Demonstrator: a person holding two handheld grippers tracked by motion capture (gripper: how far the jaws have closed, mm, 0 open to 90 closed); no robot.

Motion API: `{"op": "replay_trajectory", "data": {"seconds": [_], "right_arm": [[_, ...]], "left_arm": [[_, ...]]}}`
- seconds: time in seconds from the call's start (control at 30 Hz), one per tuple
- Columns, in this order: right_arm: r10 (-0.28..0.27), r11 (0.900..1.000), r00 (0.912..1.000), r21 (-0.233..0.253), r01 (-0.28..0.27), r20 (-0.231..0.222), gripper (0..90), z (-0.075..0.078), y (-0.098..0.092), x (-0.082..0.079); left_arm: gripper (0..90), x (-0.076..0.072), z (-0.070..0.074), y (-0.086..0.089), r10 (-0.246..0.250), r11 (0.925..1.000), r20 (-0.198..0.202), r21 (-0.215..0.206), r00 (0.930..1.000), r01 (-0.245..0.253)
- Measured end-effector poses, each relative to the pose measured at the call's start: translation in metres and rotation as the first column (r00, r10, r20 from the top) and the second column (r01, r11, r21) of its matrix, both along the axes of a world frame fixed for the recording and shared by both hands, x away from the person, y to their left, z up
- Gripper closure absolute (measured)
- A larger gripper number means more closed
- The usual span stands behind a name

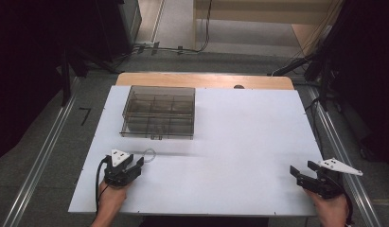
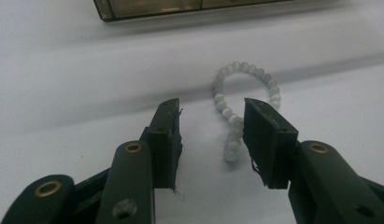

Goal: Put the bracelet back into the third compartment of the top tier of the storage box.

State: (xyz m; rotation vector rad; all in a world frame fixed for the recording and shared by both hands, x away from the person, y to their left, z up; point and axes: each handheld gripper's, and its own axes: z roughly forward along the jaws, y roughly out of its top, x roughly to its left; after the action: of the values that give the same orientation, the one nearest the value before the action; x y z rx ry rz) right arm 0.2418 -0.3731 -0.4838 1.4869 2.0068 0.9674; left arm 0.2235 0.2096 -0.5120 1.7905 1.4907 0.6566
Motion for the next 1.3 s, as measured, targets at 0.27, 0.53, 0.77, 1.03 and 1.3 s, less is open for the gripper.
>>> {"op": "replay_trajectory", "data": {"seconds": [0.27, 0.53, 0.77, 1.03, 1.3], "right_arm": [[-0.002, 1.0, 1.0, 0.0, 0.002, 0.0, 25.3, 0.0001, -0.0001, -0.0001], [-0.002, 1.0, 1.0, 0.0, 0.002, 0.0, 25.3, 0.0001, -0.0003, -0.0001], [-0.002, 1.0, 1.0, 0.002, 0.002, 0.0, 25.3, 0.0003, -0.0005, -0.0003], [0.003, 1.0, 1.0, 0.001, -0.003, -0.002, 25.4, 0.0, 0.0, 0.0], [0.01, 1.0, 1.0, 0.003, -0.01, -0.001, 24.9, -0.0002, 0.0003, -0.0001]], "left_arm": [[66.8, 0.0008, -0.0006, -0.0014, -0.012, 0.9999, -0.012, 0.005, 0.9999, 0.012], [74.4, 0.0014, -0.0013, -0.0032, -0.016, 0.9998, -0.019, 0.009, 0.9997, 0.016], [82.1, 0.0017, -0.0012, -0.0027, -0.024, 0.9997, -0.022, 0.001, 0.9995, 0.024], [84.9, 0.0012, 0.0008, -0.0015, -0.022, 0.9996, -0.021, -0.017, 0.9995, 0.022], [85.0, -0.0008, 0.0049, 0.0, -0.019, 0.9992, -0.007, -0.037, 0.9998, 0.019]]}}
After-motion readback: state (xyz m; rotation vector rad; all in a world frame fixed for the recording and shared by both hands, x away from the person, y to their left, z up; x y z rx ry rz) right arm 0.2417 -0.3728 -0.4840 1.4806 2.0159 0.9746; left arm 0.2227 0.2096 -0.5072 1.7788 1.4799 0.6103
